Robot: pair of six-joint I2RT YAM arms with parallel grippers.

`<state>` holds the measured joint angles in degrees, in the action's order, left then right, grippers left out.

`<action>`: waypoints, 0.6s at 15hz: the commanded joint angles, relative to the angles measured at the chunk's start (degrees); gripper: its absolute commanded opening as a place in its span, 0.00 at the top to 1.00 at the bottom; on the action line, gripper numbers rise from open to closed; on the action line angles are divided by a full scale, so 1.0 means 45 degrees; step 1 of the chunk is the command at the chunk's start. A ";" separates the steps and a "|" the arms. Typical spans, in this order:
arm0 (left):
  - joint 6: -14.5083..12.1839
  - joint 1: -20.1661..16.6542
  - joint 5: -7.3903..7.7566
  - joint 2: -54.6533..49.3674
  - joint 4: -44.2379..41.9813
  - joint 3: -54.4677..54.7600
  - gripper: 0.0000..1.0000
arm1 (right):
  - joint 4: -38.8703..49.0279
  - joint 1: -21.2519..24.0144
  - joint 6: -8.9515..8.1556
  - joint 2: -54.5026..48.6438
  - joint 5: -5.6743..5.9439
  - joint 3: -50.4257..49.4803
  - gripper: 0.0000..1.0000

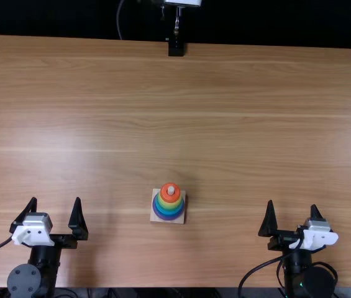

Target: Build the Hanoi tower: stack the rings onto the peg from bottom to top in this color order: purple, dark blue, light blue, dark green, light green, yellow, orange.

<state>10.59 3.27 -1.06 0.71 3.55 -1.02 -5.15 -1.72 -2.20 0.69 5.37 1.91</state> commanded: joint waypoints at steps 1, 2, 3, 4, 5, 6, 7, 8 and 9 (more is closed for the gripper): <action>-0.0150 -0.0160 0.0095 -0.0158 0.0054 0.0226 0.00 | -0.0112 0.0108 0.0019 -0.0153 -0.0067 -0.0230 0.00; -0.0595 -0.0140 0.0118 -0.0158 0.0054 0.0226 0.00 | -0.0112 0.0108 0.0019 -0.0153 -0.0067 -0.0230 0.00; -0.1791 -0.0023 0.0493 -0.0158 0.0054 0.0226 0.00 | -0.0112 0.0108 0.0019 -0.0153 -0.0067 -0.0230 0.00; -0.3010 0.0016 0.1361 -0.0158 0.0078 0.0226 0.00 | -0.0112 0.0108 0.0019 -0.0153 -0.0067 -0.0230 0.00; -0.3619 -0.0003 0.1806 -0.0158 0.0078 0.0226 0.00 | -0.0112 0.0108 0.0019 -0.0153 -0.0091 -0.0230 0.00; -0.3642 -0.0003 0.1829 -0.0158 0.0101 0.0226 0.00 | -0.0112 0.0108 0.0019 -0.0153 -0.0067 -0.0230 0.00; -0.3642 -0.0003 0.1829 -0.0158 0.0101 0.0226 0.00 | -0.0112 0.0108 0.0019 -0.0153 -0.0067 -0.0230 0.00; -0.3642 -0.0003 0.1853 -0.0158 0.0101 0.0226 0.00 | -0.0112 0.0108 0.0019 -0.0153 -0.0067 -0.0230 0.00; -0.3642 -0.0003 0.1853 -0.0158 0.0101 0.0226 0.00 | -0.0112 0.0108 0.0019 -0.0153 -0.0067 -0.0230 0.00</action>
<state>-4.29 3.29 5.39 0.71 3.44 -1.02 -5.17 -1.72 -2.15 0.69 5.34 1.91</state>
